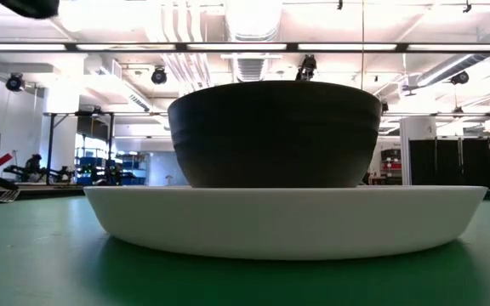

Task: Set table place
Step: Put the fork beside the white plate on the table

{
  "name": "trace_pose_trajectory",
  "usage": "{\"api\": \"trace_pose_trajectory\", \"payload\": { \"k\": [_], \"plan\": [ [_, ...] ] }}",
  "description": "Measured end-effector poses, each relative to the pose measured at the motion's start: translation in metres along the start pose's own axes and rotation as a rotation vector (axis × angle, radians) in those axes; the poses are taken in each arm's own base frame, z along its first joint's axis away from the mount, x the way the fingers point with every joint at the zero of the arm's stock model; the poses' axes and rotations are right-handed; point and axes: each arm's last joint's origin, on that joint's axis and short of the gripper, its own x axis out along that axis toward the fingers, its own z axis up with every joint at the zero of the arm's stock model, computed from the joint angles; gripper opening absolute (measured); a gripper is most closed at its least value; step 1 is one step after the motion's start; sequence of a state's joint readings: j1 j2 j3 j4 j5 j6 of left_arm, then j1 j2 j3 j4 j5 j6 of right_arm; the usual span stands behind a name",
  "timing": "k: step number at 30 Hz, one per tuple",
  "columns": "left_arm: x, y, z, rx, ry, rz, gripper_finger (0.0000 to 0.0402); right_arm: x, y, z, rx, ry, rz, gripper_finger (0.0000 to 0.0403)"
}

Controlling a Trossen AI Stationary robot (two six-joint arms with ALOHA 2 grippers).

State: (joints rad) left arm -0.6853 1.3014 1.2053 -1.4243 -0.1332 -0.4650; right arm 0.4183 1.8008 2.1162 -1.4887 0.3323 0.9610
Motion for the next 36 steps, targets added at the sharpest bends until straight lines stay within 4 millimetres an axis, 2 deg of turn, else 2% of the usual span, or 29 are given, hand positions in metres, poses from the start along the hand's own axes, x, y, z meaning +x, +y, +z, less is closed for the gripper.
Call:
{"api": "trace_pose_trajectory", "payload": {
  "k": [3, 6, 10, 14, 19, 22, 27, 32, 36],
  "plan": [
    [0.009, 0.003, 0.001, 0.013, 0.163, -0.062, 0.0000, 0.000, 0.000, 0.000, 0.024, 0.002, -0.002, 0.0069],
    [0.027, 0.004, 0.002, 0.031, 0.298, -0.074, 0.0000, 0.000, 0.000, 0.000, 0.030, 0.002, -0.003, 0.0072],
    [0.048, 0.004, 0.003, 0.051, 0.391, -0.043, 0.0000, 0.000, 0.000, 0.000, 0.029, 0.002, -0.004, 0.0072],
    [0.070, 0.004, -0.002, 0.059, 0.457, -0.022, 0.0000, 0.001, 0.000, 0.000, 0.029, 0.003, -0.007, 0.0068],
    [0.086, 0.008, -0.010, -0.035, 0.379, -0.039, 0.0000, 0.004, -0.003, -0.004, 0.038, 0.028, -0.049, 0.0068],
    [0.078, 0.011, -0.015, -0.118, 0.285, -0.074, 0.0000, 0.008, -0.007, -0.008, 0.038, 0.071, -0.093, 0.0068],
    [0.051, 0.019, -0.025, -0.196, 0.051, -0.137, 0.0000, 0.011, -0.007, -0.011, 0.036, 0.111, -0.076, 0.0067],
    [0.027, 0.033, -0.045, -0.167, -0.121, -0.141, 0.0000, 0.012, -0.011, -0.007, 0.013, 0.118, -0.079, 0.0067],
    [0.017, 0.043, -0.065, -0.169, -0.160, -0.123, 0.0000, 0.011, -0.018, -0.001, -0.003, 0.122, -0.077, 0.0067]
  ]
}}
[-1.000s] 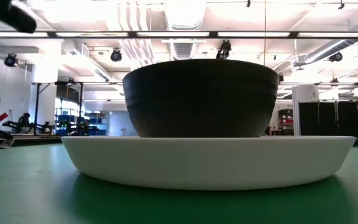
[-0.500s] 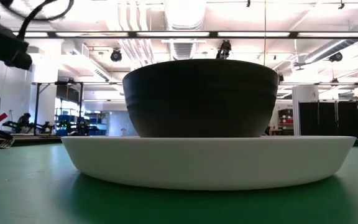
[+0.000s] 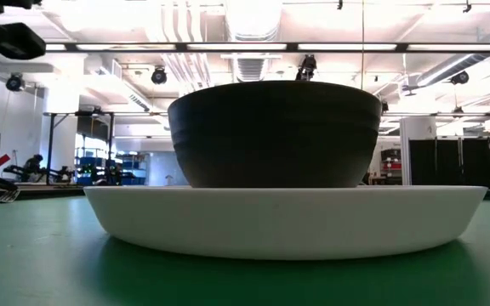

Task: Set table place
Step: Put the fork beside the white plate on the table

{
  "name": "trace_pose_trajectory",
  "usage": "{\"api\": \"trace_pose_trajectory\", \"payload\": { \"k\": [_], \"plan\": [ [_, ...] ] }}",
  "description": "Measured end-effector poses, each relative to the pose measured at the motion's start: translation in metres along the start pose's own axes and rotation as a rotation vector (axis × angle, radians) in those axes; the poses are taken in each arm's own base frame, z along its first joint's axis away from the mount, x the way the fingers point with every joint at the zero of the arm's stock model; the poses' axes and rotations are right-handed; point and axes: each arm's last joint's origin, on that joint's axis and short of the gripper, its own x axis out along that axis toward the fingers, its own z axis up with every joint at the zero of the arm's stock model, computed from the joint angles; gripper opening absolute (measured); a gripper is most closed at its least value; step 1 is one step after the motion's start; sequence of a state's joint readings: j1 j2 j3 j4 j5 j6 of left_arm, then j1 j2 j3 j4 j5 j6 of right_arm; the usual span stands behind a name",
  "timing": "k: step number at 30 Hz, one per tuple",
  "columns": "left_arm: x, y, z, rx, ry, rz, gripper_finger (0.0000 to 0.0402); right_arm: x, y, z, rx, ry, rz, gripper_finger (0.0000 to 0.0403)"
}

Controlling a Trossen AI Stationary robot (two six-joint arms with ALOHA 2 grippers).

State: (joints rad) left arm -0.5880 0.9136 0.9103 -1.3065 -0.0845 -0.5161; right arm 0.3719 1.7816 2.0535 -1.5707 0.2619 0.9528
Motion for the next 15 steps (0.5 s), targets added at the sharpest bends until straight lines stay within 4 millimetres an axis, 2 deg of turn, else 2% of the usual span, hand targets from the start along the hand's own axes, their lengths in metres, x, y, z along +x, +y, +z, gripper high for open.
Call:
{"api": "trace_pose_trajectory", "payload": {
  "k": [4, 13, 15],
  "plan": [
    [-0.001, 0.007, -0.012, -0.008, 0.024, 0.013, 0.0000, 0.004, -0.007, 0.008, -0.017, 0.001, -0.016, 0.0067],
    [0.028, 0.014, -0.032, -0.021, 0.155, 0.028, 0.0000, 0.022, -0.027, 0.030, -0.039, 0.055, -0.033, 0.0067],
    [0.028, 0.012, -0.030, -0.018, 0.152, 0.020, 0.0000, 0.027, -0.030, 0.032, -0.047, 0.069, -0.042, 0.0067]
  ]
}}
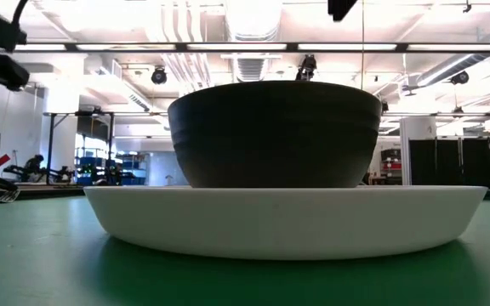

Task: Set table place
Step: Put the fork beside the white plate on the table

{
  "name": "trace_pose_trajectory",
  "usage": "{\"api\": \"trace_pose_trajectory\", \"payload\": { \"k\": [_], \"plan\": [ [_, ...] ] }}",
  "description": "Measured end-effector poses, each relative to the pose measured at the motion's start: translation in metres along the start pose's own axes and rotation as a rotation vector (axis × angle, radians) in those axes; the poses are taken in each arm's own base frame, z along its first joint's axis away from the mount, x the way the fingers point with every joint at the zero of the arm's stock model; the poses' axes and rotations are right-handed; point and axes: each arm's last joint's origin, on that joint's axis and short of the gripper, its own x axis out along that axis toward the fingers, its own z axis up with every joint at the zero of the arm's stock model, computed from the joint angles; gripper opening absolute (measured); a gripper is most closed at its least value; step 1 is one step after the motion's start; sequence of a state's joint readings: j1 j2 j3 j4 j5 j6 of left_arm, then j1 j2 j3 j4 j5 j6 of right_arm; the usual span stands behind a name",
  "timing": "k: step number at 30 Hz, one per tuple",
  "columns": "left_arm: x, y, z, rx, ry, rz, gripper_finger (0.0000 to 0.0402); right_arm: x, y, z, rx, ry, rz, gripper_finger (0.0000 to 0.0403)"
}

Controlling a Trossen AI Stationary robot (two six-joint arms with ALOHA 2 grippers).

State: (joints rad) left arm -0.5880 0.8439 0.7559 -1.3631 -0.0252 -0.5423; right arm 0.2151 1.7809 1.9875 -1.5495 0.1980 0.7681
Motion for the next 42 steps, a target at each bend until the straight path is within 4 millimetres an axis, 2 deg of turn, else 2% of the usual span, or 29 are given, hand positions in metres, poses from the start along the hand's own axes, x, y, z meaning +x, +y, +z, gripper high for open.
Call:
{"api": "trace_pose_trajectory", "payload": {
  "k": [6, 13, 17, 20, 24, 28, 34, 39, 42],
  "plan": [
    [0.005, -0.002, 0.004, -0.016, 0.040, 0.027, 0.0000, 0.020, 0.003, 0.002, -0.027, 0.064, 0.062, 0.0067],
    [0.023, -0.012, 0.018, -0.194, 0.183, 0.043, 0.0000, 0.041, 0.012, 0.002, -0.033, 0.085, 0.146, 0.0067],
    [0.029, -0.019, 0.031, -0.279, 0.198, 0.009, 0.0000, 0.043, 0.013, 0.002, -0.014, 0.072, 0.176, 0.0067],
    [0.023, -0.024, 0.042, -0.342, 0.146, -0.034, 0.0000, 0.039, 0.018, 0.009, 0.015, -0.001, 0.273, 0.0067],
    [-0.009, -0.028, 0.055, -0.374, -0.058, -0.085, 0.0000, 0.034, 0.030, 0.022, 0.038, -0.144, 0.428, 0.0067],
    [-0.060, -0.026, 0.059, -0.413, -0.385, -0.097, 0.0000, 0.041, 0.032, 0.035, 0.069, -0.215, 0.457, 0.0067],
    [-0.125, -0.014, 0.048, -0.456, -0.701, -0.148, 0.0000, 0.070, 0.025, 0.053, 0.112, -0.199, 0.399, 0.0067],
    [-0.165, -0.007, 0.042, -0.398, -0.962, -0.203, 0.0000, 0.093, 0.022, 0.071, 0.150, -0.215, 0.393, 0.0070],
    [-0.182, -0.002, 0.039, -0.351, -1.115, -0.199, 0.0000, 0.114, 0.021, 0.087, 0.138, -0.208, 0.464, 0.0073]
  ]
}}
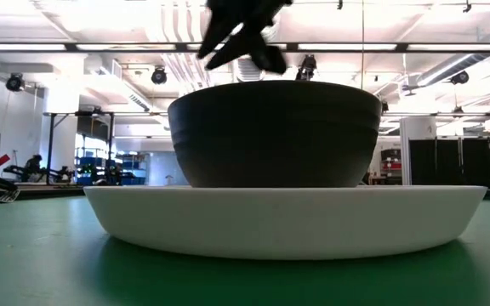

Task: Set table place
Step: Put the fork beside the white plate on the table

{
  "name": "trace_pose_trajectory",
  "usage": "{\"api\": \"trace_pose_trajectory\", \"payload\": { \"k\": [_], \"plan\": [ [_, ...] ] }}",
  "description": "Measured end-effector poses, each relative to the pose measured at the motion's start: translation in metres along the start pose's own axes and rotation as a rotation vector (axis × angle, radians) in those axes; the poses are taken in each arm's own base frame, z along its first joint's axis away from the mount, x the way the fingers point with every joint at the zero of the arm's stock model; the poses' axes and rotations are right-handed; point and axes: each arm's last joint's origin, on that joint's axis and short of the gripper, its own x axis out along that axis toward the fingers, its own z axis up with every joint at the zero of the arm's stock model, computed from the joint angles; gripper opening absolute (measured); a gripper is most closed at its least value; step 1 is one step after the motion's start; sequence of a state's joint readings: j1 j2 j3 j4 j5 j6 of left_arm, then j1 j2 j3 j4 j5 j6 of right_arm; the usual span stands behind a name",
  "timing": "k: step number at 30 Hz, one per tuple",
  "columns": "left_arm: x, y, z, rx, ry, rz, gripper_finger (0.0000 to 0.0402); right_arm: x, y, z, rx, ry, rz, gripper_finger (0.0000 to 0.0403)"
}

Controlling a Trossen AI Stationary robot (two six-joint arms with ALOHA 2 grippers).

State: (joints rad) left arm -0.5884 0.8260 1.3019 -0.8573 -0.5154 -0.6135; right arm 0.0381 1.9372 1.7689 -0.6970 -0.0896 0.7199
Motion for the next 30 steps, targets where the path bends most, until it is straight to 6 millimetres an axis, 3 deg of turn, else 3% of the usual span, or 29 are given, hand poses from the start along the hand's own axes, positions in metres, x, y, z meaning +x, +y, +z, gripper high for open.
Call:
{"api": "trace_pose_trajectory", "payload": {
  "k": [5, 10, 16, 24, 30],
  "plan": [
    [-0.016, 0.004, 0.017, -0.003, -0.172, 0.055, 0.0000, 0.051, -0.020, 0.028, 0.018, 0.045, 0.192, 0.0071],
    [-0.021, 0.012, 0.017, -0.019, -0.243, 0.167, 0.0000, 0.095, -0.043, 0.062, 0.058, 0.084, 0.287, 0.0074],
    [-0.043, 0.028, 0.017, -0.064, -0.303, 0.172, 0.0000, 0.134, -0.044, 0.091, 0.037, 0.096, 0.433, 0.0086],
    [-0.070, 0.048, 0.015, -0.091, -0.343, 0.140, 0.0000, 0.173, -0.047, 0.096, 0.244, -0.015, 0.642, 0.0086],
    [-0.067, 0.061, -0.010, -0.096, -0.244, 0.114, 0.0000, 0.182, -0.046, 0.093, 0.293, -0.035, 0.610, 0.0078]
  ]
}}
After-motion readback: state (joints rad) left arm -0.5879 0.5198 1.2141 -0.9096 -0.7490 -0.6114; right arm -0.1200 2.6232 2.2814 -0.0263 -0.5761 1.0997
